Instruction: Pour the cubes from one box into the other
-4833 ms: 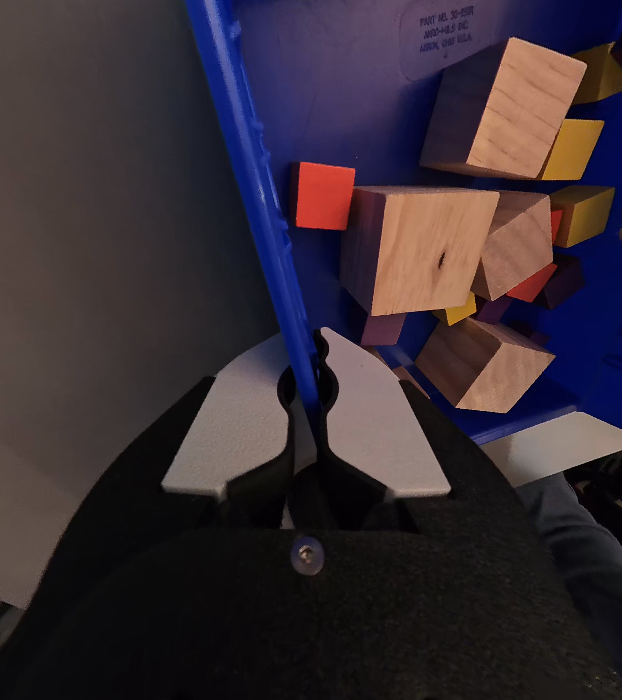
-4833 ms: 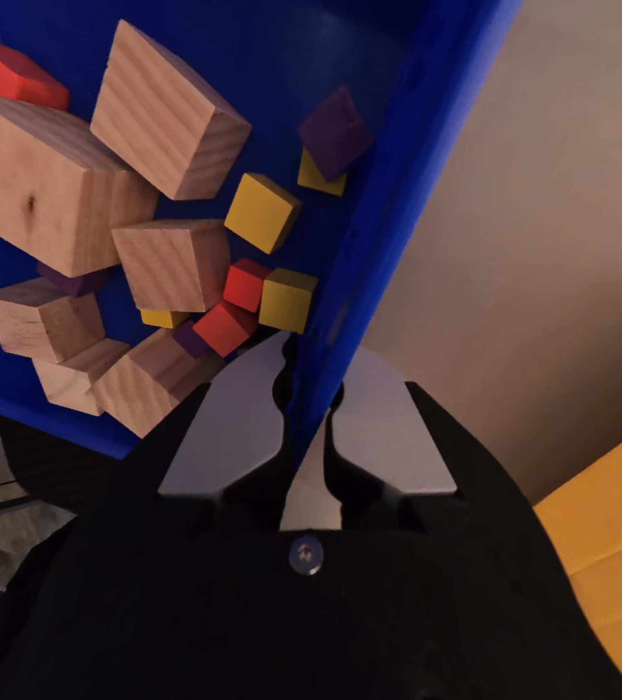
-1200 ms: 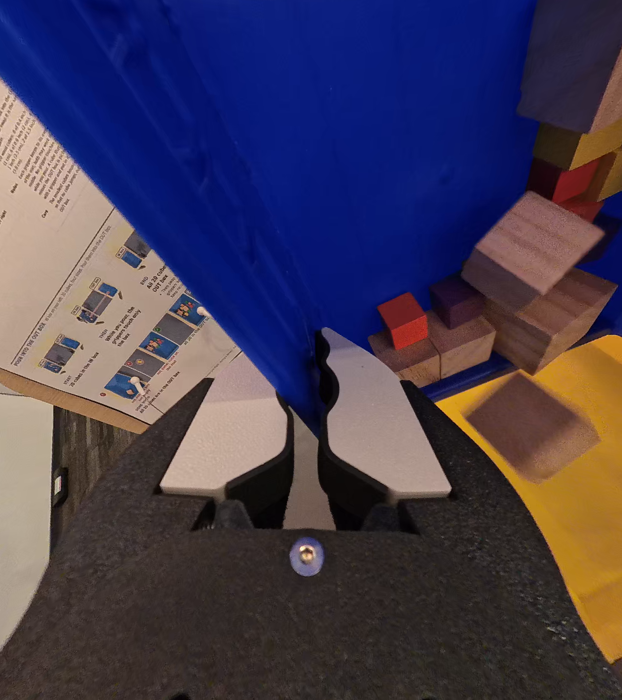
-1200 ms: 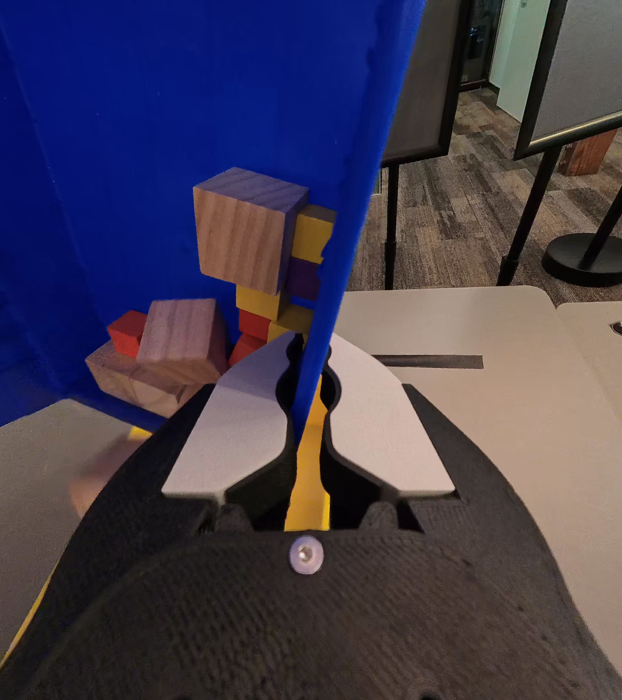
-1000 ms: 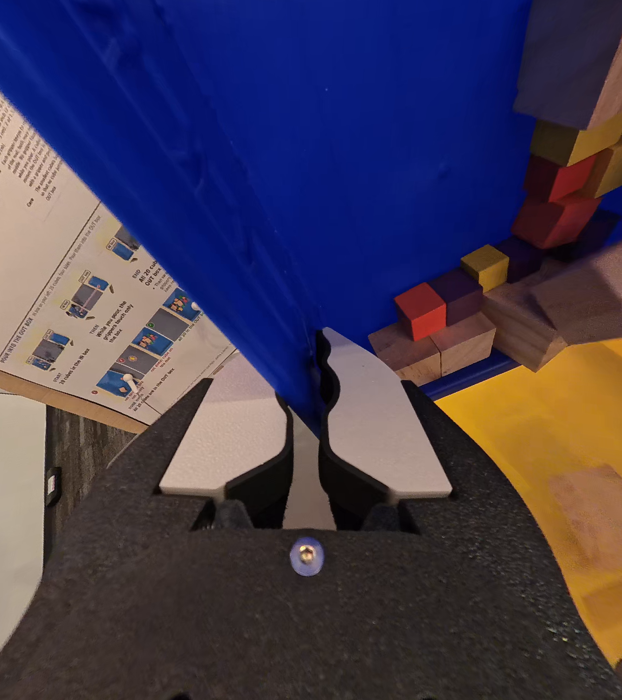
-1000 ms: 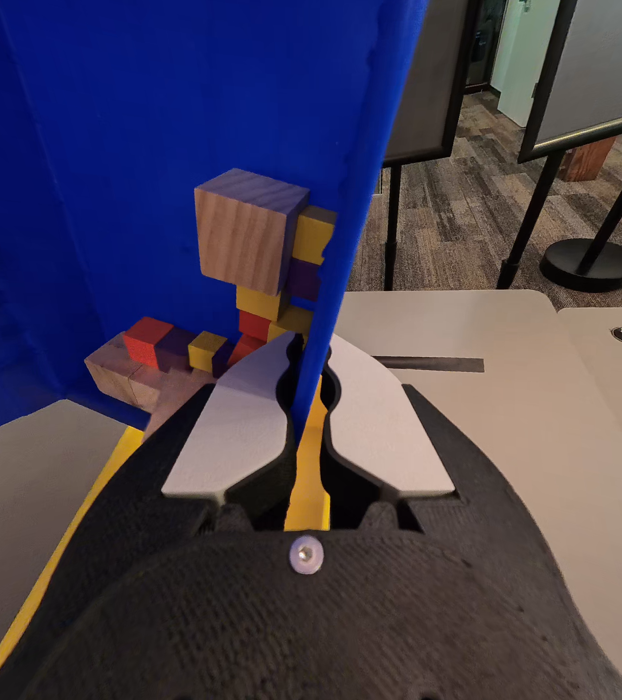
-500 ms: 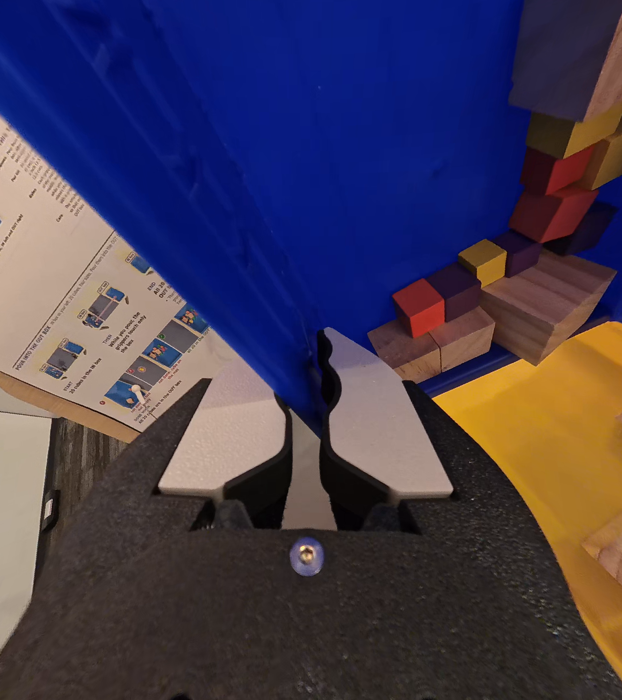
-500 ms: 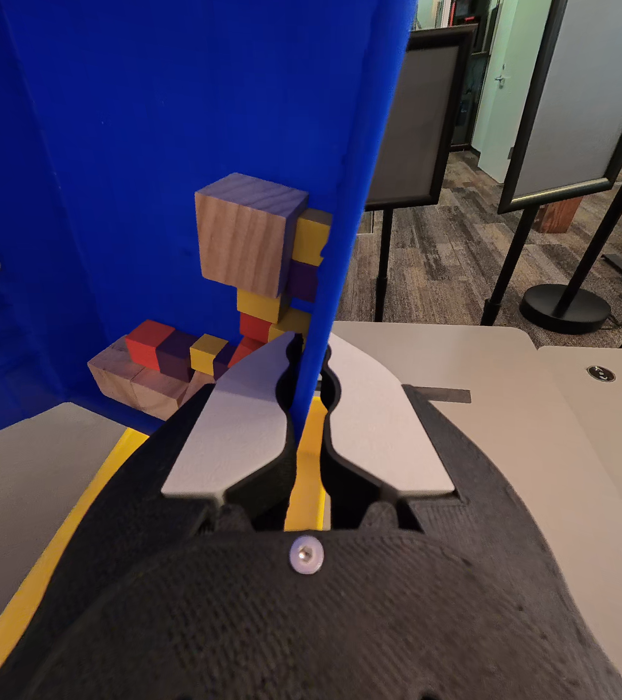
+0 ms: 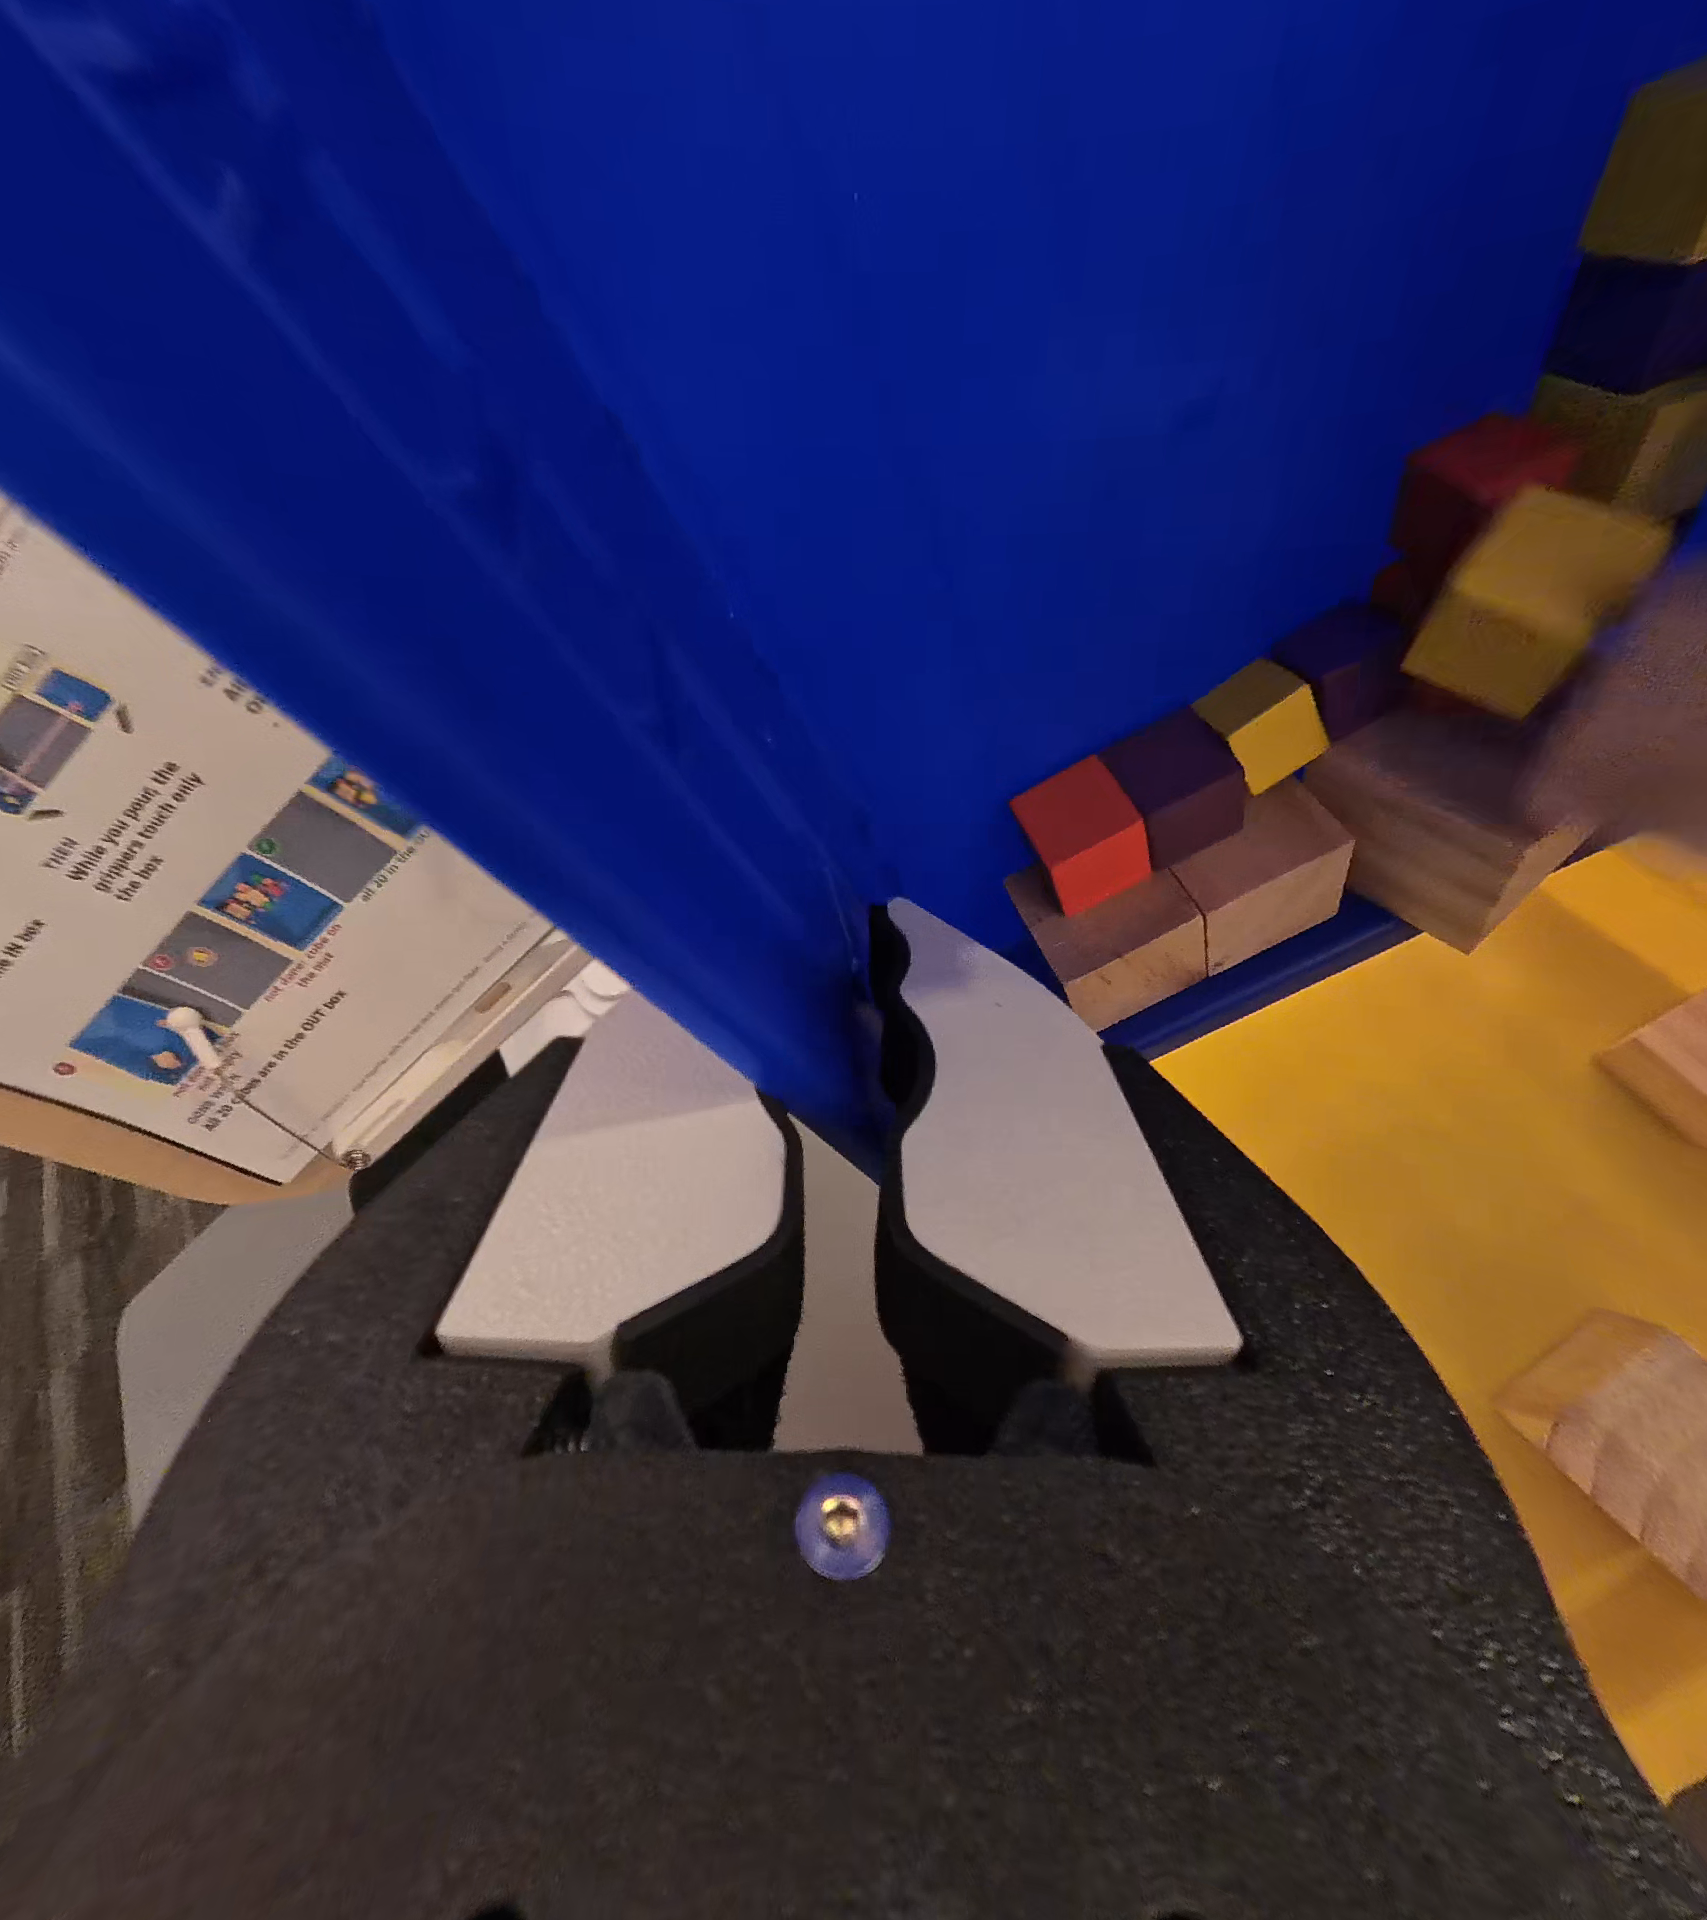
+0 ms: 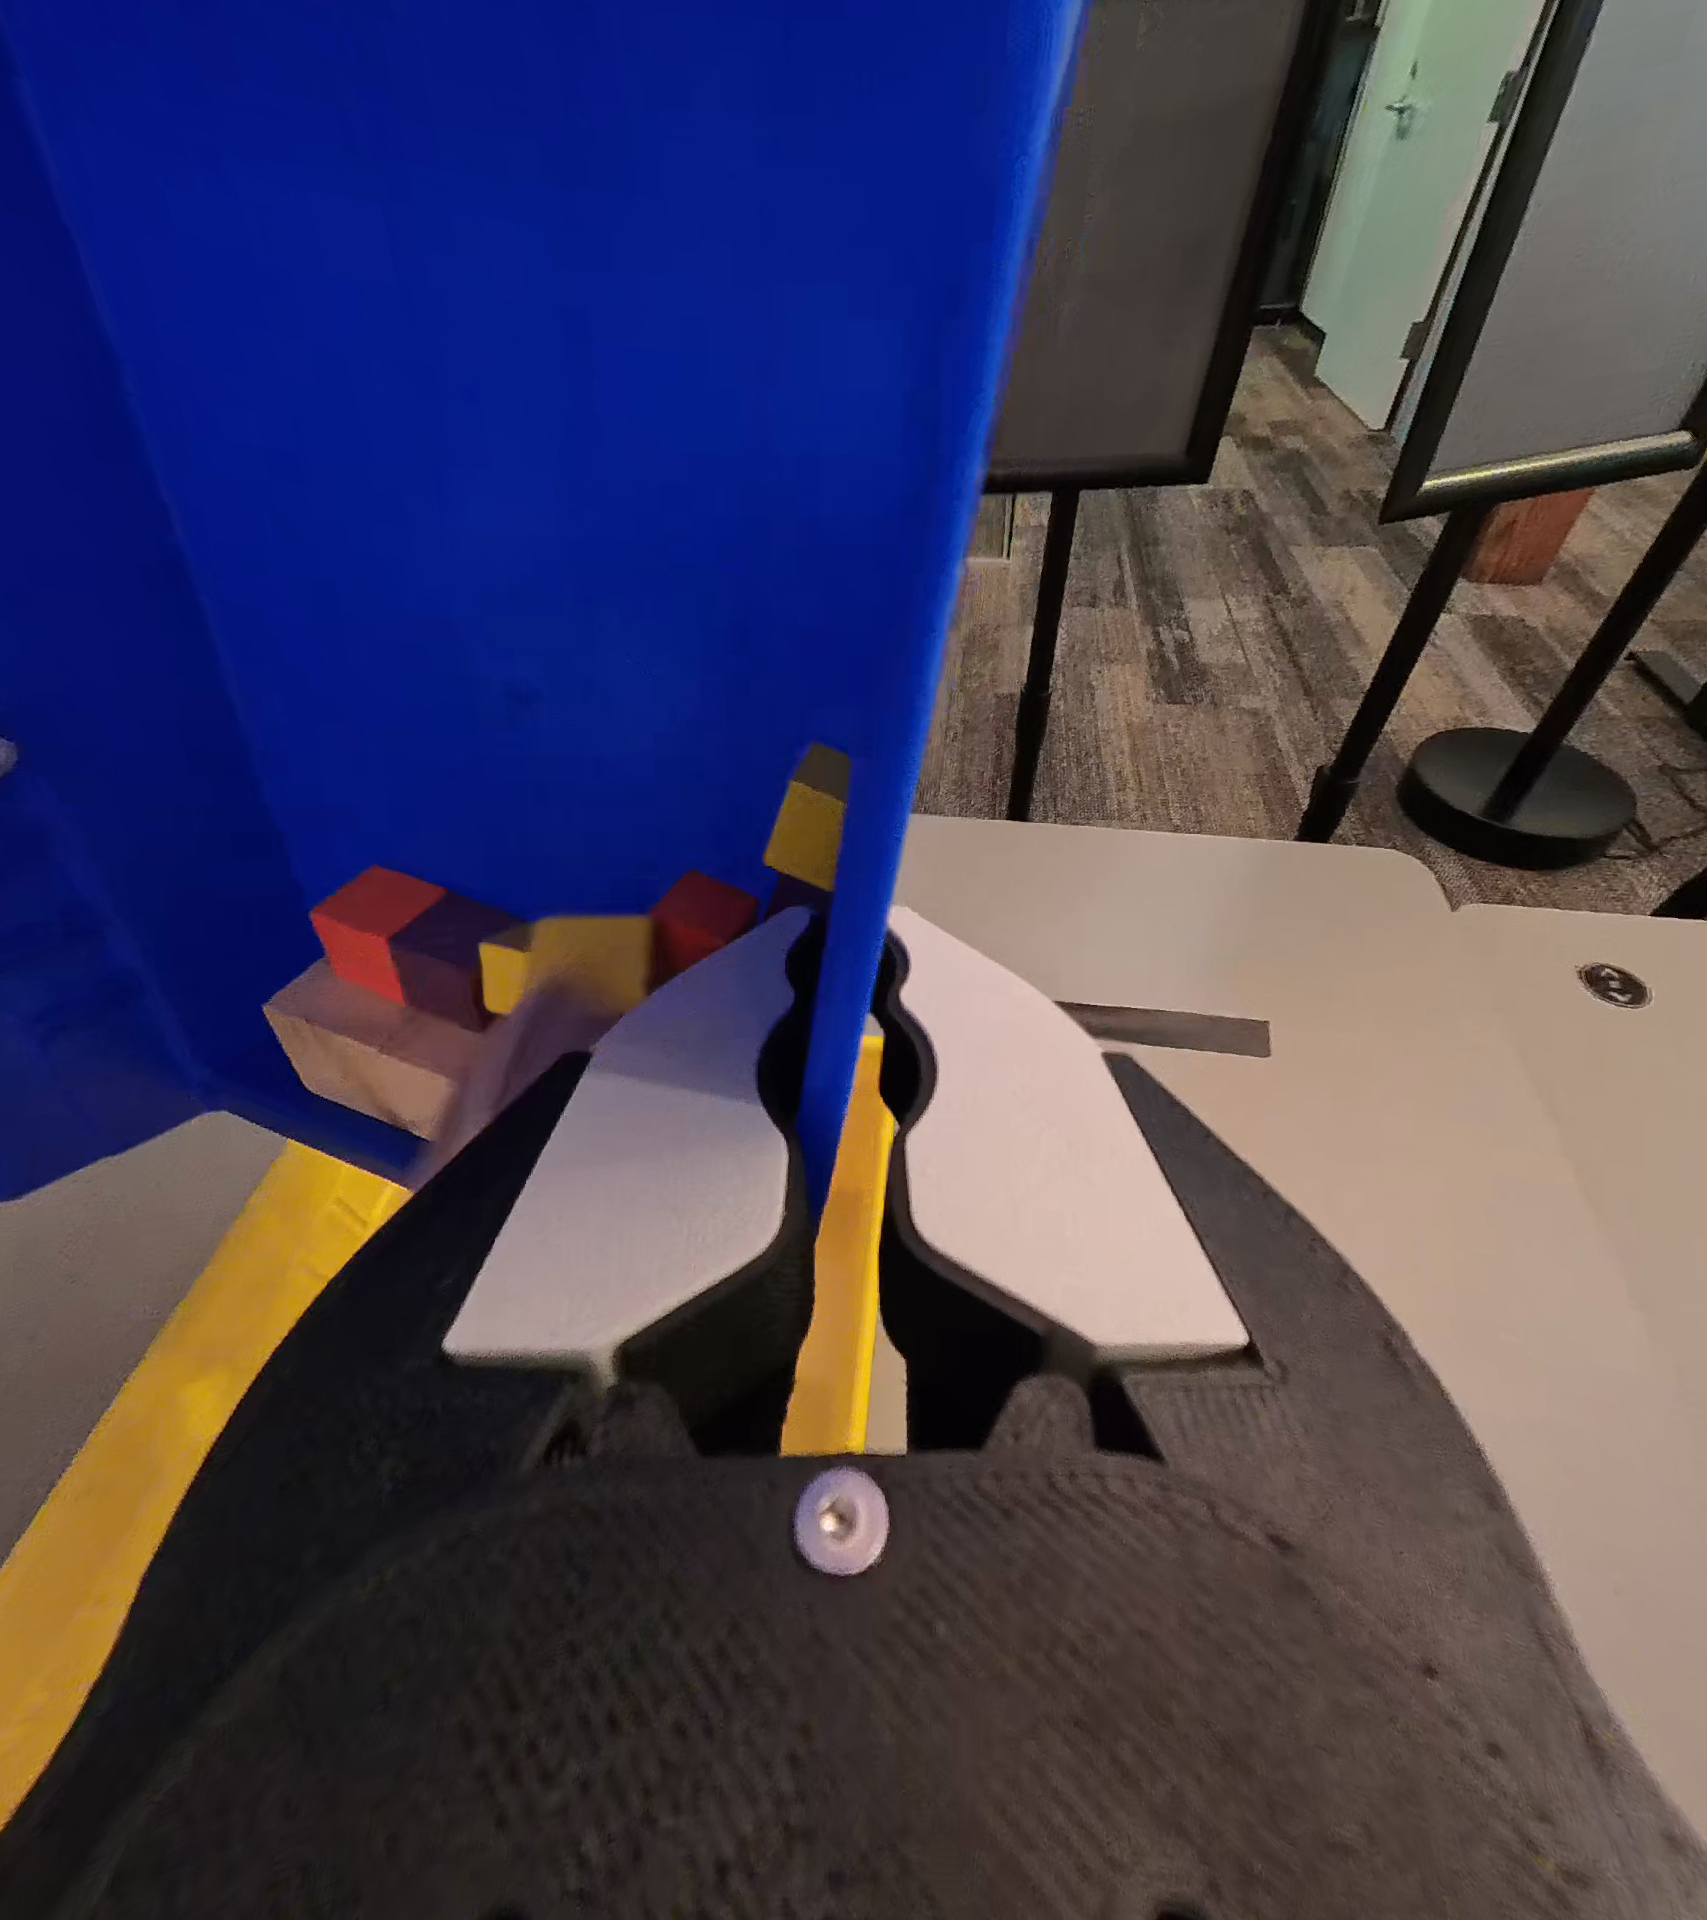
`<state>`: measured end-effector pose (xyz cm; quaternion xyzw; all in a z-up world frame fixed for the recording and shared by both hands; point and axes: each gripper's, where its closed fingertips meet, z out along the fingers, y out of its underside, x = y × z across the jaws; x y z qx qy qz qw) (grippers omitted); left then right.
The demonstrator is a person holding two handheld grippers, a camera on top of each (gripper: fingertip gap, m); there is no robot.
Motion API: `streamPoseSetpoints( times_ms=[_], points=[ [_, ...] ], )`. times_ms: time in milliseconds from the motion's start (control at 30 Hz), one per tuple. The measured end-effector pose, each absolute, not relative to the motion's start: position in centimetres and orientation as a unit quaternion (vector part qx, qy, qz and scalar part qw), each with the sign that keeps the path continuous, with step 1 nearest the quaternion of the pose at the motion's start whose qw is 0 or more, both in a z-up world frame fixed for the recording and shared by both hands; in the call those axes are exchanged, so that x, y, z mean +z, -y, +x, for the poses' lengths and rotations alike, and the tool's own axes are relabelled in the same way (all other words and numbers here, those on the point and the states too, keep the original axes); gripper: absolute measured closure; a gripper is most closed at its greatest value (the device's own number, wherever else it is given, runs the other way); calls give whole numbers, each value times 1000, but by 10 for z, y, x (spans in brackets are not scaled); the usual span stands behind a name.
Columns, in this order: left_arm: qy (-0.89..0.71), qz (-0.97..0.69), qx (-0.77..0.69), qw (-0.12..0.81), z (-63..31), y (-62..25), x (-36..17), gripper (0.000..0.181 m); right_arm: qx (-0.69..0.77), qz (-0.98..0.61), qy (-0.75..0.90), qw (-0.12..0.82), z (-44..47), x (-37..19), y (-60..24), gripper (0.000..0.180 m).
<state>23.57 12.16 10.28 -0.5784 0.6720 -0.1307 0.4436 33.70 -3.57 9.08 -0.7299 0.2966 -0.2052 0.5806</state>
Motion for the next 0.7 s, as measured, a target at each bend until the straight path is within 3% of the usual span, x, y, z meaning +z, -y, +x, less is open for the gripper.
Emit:
streamPoseSetpoints(
  times_ms=[333, 700],
  points=[
    [-673, -578, -128, 444, 240, -127, 93, 171, -212, -728, -291, 583, 344, 83, 28, 173],
    [-656, -537, -149, 510, 230, -115, 119, 170, -253, -670, -257, 649, 336, 117, 40, 174]
  ],
)
